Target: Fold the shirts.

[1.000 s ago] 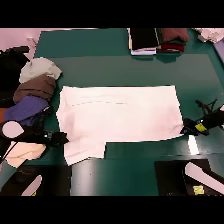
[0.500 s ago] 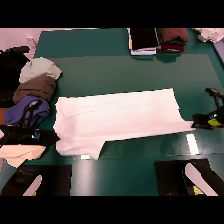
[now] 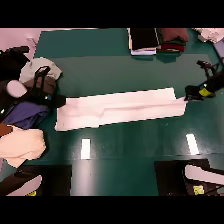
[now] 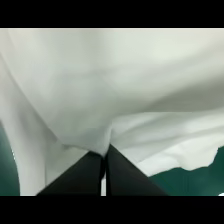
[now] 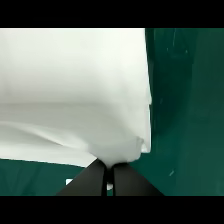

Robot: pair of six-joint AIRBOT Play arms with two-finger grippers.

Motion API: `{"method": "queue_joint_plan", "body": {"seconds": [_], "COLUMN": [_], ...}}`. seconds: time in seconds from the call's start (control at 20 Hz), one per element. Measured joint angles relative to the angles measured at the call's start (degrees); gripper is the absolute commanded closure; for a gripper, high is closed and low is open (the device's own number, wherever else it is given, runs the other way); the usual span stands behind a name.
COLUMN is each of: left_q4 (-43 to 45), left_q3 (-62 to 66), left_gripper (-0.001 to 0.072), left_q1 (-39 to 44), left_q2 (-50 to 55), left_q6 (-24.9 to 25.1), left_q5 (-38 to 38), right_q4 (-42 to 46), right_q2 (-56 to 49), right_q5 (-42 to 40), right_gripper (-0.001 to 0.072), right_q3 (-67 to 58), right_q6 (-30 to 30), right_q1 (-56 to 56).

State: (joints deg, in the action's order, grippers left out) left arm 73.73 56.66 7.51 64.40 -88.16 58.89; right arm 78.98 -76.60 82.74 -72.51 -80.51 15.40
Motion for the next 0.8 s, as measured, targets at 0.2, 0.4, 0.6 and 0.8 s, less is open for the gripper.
{"method": "queue_joint_plan", "body": {"seconds": [0.2, 0.4, 0.6, 0.8], "left_q4": [0.68, 0.85, 0.57, -3.52], "left_q3": [5.44, 8.20, 11.78, 13.03], "left_gripper": [0.0680, 0.0291, 0.0672, 0.0684], "left_q1": [0.00, -0.07, -0.02, -0.02], "left_q2": [8.63, 11.19, 11.65, 11.54], "left_q6": [0.59, 0.63, 0.63, 0.96], "left_q5": [-4.55, -5.73, -2.36, -0.61], "right_q4": [-3.78, -8.98, -11.93, -13.88], "right_q2": [-9.40, -15.65, -17.73, -18.27], "right_q5": [-0.59, -1.57, -1.07, 0.20], "right_gripper": [0.0529, 0.0249, 0.0249, 0.0179], "right_q3": [-8.13, -13.33, -14.82, -10.93], "right_q6": [-0.44, 0.15, 3.56, 6.43], "right_q1": [-1.22, -1.38, 0.79, 6.67]}}
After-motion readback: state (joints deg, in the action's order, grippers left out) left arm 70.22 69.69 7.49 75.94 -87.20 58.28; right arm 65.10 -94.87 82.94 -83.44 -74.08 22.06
